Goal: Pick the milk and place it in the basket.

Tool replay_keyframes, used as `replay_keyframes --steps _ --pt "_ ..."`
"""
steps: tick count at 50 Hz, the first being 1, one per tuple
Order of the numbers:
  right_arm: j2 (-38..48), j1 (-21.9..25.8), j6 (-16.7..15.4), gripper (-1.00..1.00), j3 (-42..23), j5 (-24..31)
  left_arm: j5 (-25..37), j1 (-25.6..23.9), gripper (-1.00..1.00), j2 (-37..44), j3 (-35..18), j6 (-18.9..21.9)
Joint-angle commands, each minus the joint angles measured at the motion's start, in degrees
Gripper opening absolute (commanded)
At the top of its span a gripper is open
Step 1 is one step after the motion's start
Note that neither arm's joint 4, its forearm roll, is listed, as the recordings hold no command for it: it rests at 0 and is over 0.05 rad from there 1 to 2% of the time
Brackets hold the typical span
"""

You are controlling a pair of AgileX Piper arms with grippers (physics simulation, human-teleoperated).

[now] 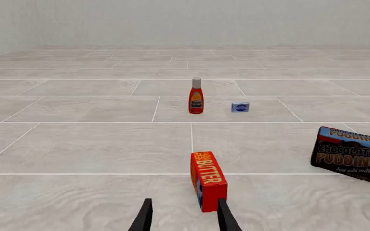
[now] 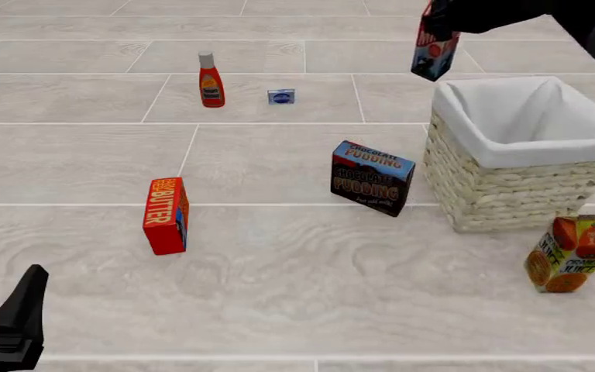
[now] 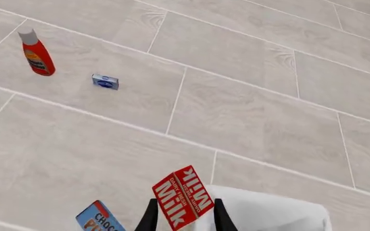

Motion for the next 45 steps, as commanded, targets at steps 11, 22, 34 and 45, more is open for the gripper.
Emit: replay_keyframes --steps 11,22,34,45 --pt "-8.60 -5.32 0.72 -1.00 11.65 -4.81 0.00 0.01 1.00 0.00 0.00 0.00" --pt "-10.27 -8.08 -0.05 -1.00 15.62 -6.29 0.00 -0.01 1.00 0.01 0.00 0.01" --pt "-10.17 -10.47 -1.64 -1.00 17.89 -7.31 0.00 0.01 1.00 0.00 0.00 0.00" --pt "-8.67 -13.56 -4.78 -1.00 18.35 -8.06 0.00 0.01 1.00 0.00 0.00 -0.01"
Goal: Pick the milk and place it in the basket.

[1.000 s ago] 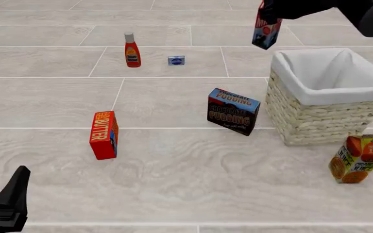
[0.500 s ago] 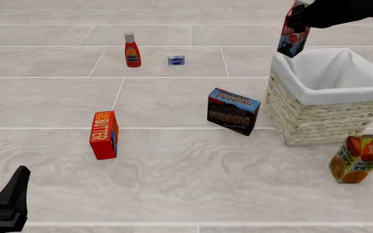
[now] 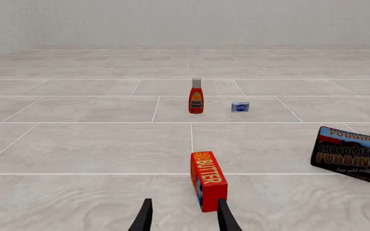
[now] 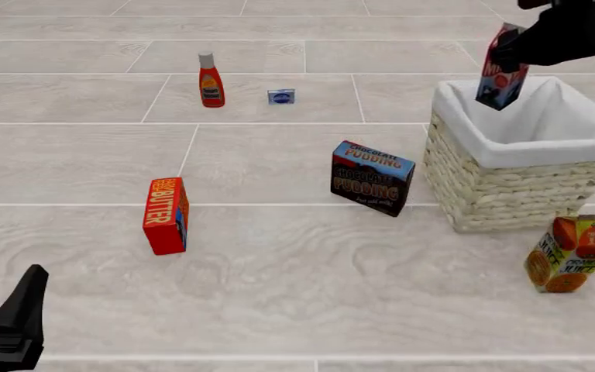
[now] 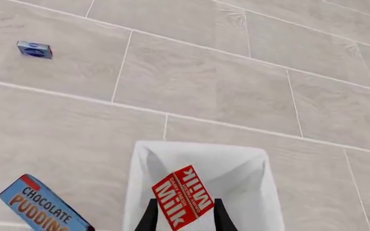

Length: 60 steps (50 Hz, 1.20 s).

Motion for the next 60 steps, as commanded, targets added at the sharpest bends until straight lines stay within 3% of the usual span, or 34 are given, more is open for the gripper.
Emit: replay_keyframes --steps 1,38,60 --pt "-0.13 -2.49 -0.75 -1.00 0.15 -1.19 0.00 0.01 1.00 0.00 0.00 -0.01" --pt "6.73 -2.31 -0.10 -1.00 0.88 -6.28 0.00 0.00 1.00 0.00 0.00 0.01" --pt "8.79 -3.72 -0.55 -1.00 1.08 -5.52 0.00 0.01 1.00 0.00 0.00 -0.01"
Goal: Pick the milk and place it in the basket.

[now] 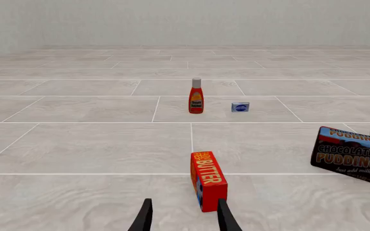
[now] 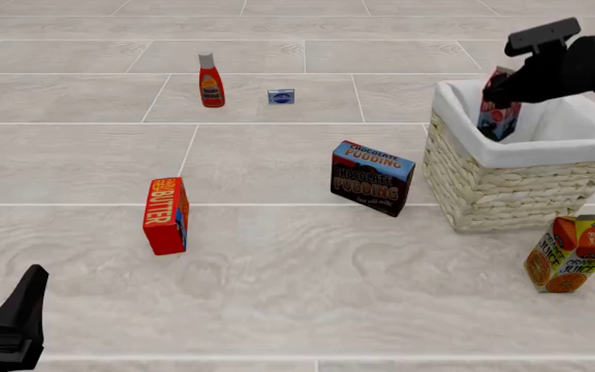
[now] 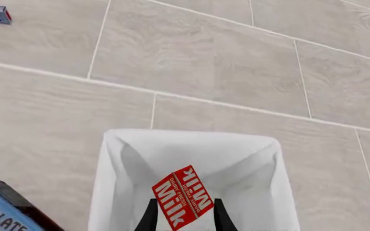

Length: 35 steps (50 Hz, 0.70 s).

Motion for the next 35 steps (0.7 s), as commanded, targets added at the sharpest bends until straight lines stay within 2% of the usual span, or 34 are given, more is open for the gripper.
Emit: replay_keyframes --steps 1,20,35 --pt "0.30 -0.81 1.01 -1.00 -0.94 0.07 0.00 0.00 1.00 -0.01 0.00 0.00" --pt "1.47 -1.30 0.42 -1.00 -1.03 1.18 0.00 0.00 1.00 -0.01 0.00 0.00" --pt "1.08 -1.70 0.27 -1.00 2.22 -1.68 0.00 -0.01 1.00 0.00 0.00 -0.01"
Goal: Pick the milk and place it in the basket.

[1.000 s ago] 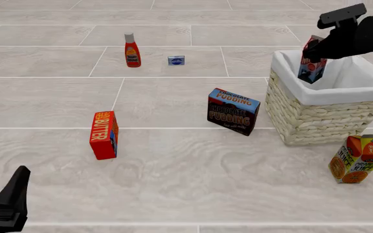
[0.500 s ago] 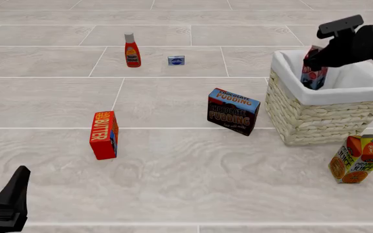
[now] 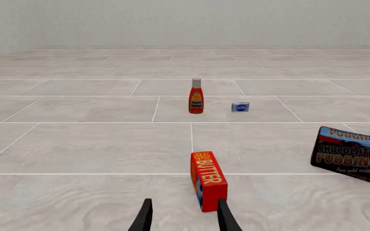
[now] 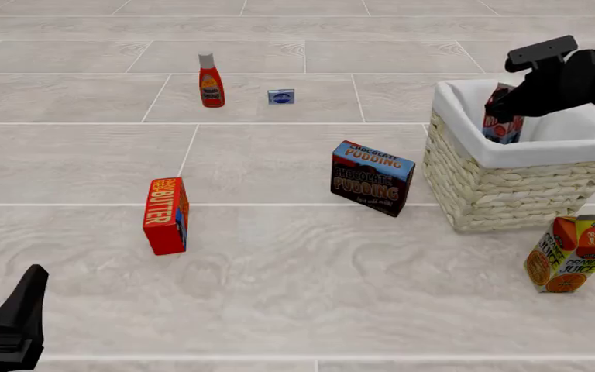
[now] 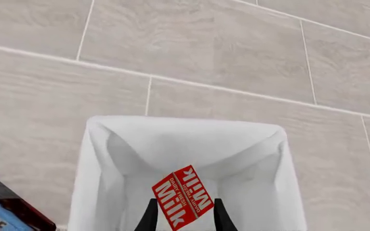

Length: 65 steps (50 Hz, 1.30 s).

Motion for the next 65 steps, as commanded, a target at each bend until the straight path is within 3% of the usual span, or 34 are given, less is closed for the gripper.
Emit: replay_keyframes --steps 1,35,36,65 --pt "-0.99 -0.32 1.37 -1.00 1.49 -2.31 0.00 0.01 1.00 0.01 0.00 0.00" --pt "-0.86 -0.62 0.84 -1.00 3.04 -3.13 0.00 0.00 1.00 0.00 0.00 0.00" --pt "-0.86 -0.69 0.78 1.00 3.07 -3.17 0.00 -0.01 1.00 0.00 0.00 0.01" --pt "-2.08 0.48 2.34 1.00 1.88 -1.91 0.00 -0.01 1.00 0.01 0.00 0.00"
